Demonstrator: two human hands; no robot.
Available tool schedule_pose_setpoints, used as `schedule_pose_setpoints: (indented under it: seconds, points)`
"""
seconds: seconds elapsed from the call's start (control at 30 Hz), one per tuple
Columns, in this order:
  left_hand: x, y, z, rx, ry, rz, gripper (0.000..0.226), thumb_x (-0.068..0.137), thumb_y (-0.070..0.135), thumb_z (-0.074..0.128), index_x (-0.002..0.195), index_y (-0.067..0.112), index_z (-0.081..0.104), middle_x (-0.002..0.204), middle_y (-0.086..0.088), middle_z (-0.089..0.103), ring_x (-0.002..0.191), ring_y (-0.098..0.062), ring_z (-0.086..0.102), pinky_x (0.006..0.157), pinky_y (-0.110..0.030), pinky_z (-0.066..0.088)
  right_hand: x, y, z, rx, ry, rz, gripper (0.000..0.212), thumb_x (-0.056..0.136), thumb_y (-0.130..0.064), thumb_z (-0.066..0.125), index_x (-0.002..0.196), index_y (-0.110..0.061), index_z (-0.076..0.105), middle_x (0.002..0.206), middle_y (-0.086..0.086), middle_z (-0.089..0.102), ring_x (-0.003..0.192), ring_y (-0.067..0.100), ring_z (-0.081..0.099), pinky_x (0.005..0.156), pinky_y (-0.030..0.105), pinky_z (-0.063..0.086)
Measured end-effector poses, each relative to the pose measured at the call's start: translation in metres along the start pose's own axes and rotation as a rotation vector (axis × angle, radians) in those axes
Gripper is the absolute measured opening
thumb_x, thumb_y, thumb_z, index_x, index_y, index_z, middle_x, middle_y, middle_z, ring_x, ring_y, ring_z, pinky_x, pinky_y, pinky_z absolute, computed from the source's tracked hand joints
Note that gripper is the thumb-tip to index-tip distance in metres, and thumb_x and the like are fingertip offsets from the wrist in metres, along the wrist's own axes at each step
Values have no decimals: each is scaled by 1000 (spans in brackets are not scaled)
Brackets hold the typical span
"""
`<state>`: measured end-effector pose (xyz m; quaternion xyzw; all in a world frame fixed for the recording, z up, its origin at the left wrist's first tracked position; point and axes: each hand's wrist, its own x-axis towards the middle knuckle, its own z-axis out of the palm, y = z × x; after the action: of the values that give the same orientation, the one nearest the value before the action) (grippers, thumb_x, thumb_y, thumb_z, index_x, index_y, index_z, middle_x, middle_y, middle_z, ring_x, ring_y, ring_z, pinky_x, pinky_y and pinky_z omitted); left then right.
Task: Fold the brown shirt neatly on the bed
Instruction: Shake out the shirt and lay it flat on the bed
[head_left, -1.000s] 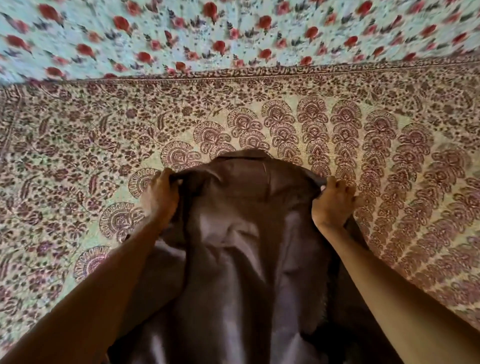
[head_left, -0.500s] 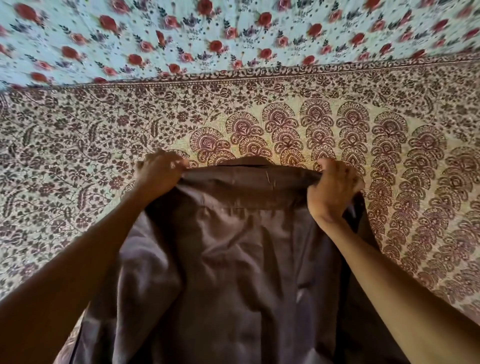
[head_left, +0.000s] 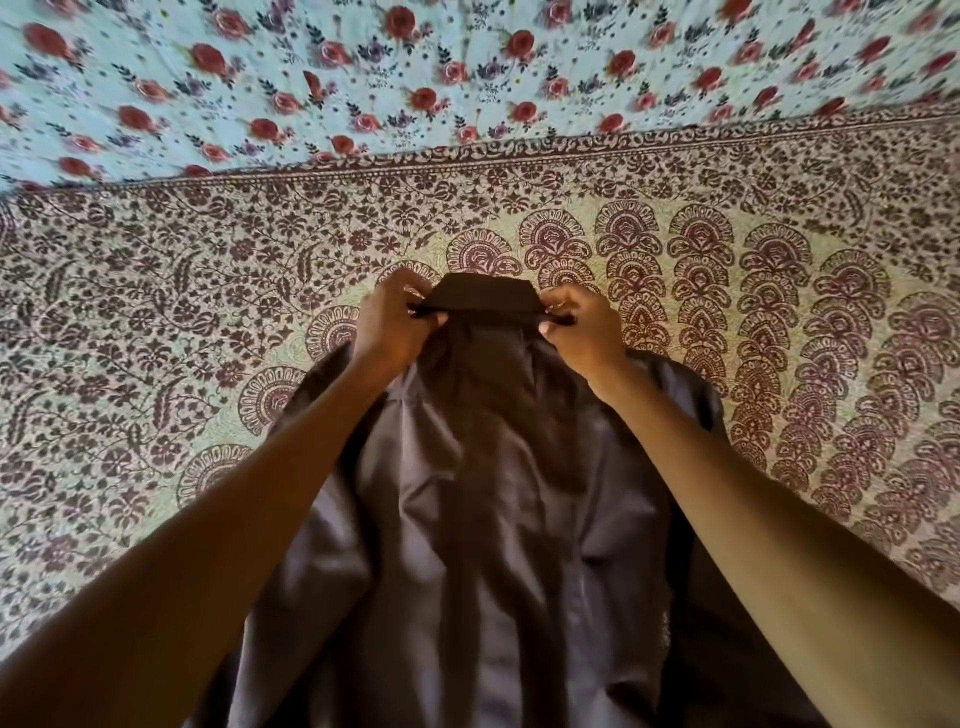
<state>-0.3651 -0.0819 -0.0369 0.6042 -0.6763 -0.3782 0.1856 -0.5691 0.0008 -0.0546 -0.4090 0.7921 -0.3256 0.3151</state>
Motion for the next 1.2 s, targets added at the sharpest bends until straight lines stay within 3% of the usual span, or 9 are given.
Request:
schedule_pose_setpoints:
  seconds: [0.07,0.17,0.27,0.57,0.77,0.9,1.03,1.1,1.2]
  points:
    - [-3,-5,7,-48,-23,-54,43,81,19,75,117,16,51,107,-5,66,95,-24,64,81,-39,56,-1,5,4,-41,-12,62,35,83,1,61,109,-21,66,107,1,69,99,19,65,77,28,53]
    - [1,-19,15,255,-117,-166,65,85,47,65,132,11,38,120,-14,61,112,-35,58,96,-51,46,-4,3,12,-274,-14,111,26,91,-23,61,116,-24,63,114,3,68,108,27,62,97,43,46]
    - [11,-23,12,481,-263,-155,65,81,60,63,123,12,48,119,-13,60,115,-36,54,103,-54,35,-4,-2,13,-398,-51,122,36,92,-42,61,123,-23,62,120,3,66,116,28,58,106,45,35]
    - [8,-39,9,693,-80,-5,52,79,70,54,84,18,54,96,-14,66,109,-34,57,112,-57,20,1,1,18,-617,61,10,30,92,-42,61,104,-15,66,103,8,69,101,32,64,91,41,42]
    - [0,-45,-11,746,45,-114,56,83,62,58,108,11,56,120,-17,58,133,-35,35,111,-57,11,0,17,1,-700,74,-44,48,90,-60,54,97,-13,61,91,9,68,92,31,64,91,43,39]
    - [-40,-18,7,628,334,233,27,86,17,59,112,16,51,121,-15,48,116,-33,45,98,-51,33,-14,40,-20,-759,174,-105,46,92,-58,49,108,-15,58,101,9,68,105,33,58,96,48,32]
    - [-91,15,74,493,-48,497,44,86,41,55,127,27,50,134,-5,44,120,-29,43,97,-45,39,-47,74,-66,-839,278,46,42,90,-45,61,118,-15,55,117,13,62,114,37,53,97,51,36]
    - [-99,21,107,521,-225,394,63,85,61,48,142,37,34,153,0,25,141,-28,22,112,-56,23,-60,91,-85,-824,256,173,36,90,-36,64,117,-14,56,118,13,61,113,37,54,95,50,41]
    - [-89,25,133,612,-341,299,87,76,77,47,149,45,13,161,6,-4,148,-29,-11,108,-70,0,-70,103,-105,-763,175,246,26,91,-25,62,115,-14,61,110,11,64,103,33,61,88,43,45]
